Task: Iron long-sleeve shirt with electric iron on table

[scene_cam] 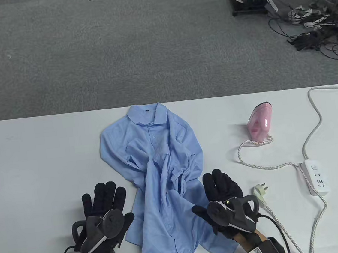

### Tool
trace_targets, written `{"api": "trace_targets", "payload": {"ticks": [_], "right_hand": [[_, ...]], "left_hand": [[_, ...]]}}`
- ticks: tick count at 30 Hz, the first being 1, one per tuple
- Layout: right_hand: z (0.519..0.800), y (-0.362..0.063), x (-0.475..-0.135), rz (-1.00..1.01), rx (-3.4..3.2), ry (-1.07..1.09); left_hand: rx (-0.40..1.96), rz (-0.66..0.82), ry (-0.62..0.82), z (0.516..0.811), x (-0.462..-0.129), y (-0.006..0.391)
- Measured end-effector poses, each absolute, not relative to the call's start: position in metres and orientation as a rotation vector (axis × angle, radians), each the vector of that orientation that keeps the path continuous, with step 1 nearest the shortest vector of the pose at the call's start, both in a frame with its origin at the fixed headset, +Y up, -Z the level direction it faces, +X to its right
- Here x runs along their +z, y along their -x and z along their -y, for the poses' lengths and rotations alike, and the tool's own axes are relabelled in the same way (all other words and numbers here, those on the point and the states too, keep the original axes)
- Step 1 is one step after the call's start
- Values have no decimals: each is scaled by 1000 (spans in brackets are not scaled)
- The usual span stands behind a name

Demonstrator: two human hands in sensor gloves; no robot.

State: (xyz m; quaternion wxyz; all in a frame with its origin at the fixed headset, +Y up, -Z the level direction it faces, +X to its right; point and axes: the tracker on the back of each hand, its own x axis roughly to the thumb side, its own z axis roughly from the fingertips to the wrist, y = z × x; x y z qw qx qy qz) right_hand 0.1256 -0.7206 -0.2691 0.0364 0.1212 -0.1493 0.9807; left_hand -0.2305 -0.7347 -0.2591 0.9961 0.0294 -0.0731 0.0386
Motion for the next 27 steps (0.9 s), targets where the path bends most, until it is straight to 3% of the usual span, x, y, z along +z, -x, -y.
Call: {"api": "trace_targets", "payload": {"ticks": [5, 10, 12, 15, 19, 27], "right_hand": [[702, -154, -274, 504, 3023, -179], [716, -205, -279, 122, 3226, 393], [731, -225, -283, -38, 3249, 507], [750, -243, -288, -311, 3277, 546], [770, -248, -295, -449, 3222, 484], [773, -236, -311, -397, 3302, 350]], "left_hand": [[71, 154, -44, 736, -259, 229], [86, 155, -57, 734, -258, 229], [91, 153, -49, 735, -260, 229], [89, 149, -32, 738, -262, 230], [93, 146, -23, 739, -262, 230], [77, 153, 5, 744, -263, 225]]}}
